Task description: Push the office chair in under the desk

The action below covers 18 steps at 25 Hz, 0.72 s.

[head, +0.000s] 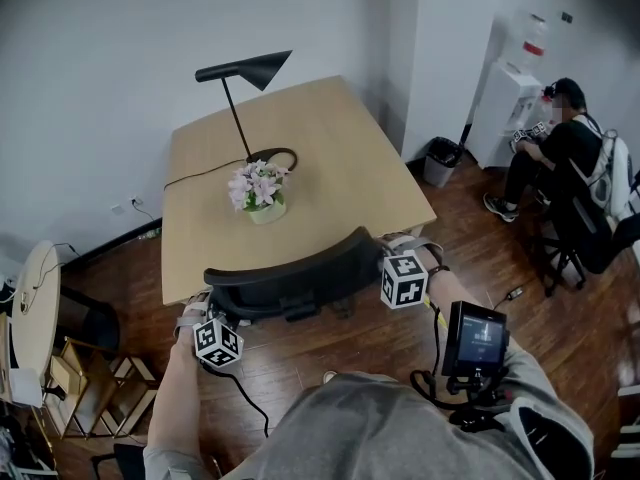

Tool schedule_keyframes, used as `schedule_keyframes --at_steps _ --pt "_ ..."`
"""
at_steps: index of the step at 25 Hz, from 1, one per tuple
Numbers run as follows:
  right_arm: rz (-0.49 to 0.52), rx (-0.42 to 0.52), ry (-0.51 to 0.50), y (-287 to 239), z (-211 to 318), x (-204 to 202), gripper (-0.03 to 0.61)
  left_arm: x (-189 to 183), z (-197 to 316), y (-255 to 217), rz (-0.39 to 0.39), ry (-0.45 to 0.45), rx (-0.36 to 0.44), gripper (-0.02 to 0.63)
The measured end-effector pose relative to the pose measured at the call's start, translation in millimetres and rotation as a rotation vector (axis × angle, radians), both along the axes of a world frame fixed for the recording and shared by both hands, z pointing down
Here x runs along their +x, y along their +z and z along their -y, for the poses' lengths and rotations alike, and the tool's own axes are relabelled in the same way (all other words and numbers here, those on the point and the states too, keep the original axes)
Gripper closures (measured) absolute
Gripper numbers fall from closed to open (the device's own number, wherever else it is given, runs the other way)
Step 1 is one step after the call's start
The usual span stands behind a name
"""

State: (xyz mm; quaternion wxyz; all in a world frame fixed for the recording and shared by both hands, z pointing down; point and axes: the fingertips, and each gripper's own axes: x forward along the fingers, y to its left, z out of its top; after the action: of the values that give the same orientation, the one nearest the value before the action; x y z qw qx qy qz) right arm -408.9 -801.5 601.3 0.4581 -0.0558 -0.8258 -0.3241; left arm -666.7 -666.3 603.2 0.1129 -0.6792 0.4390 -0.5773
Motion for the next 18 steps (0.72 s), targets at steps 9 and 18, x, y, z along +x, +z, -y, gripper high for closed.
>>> schedule_keyframes --at_steps 9,18 --pt "0.129 0.031 0.04 -36.8 -12.9 24.3 0.307 -13.2 -47.6 -54.2 -0.107 -0.279 0.385 0.395" --pt "0.505 -0.131 0.205 -96.1 -41.8 60.7 0.326 45.6 -114.9 -116.8 -0.613 -0.568 0.657 0.569"
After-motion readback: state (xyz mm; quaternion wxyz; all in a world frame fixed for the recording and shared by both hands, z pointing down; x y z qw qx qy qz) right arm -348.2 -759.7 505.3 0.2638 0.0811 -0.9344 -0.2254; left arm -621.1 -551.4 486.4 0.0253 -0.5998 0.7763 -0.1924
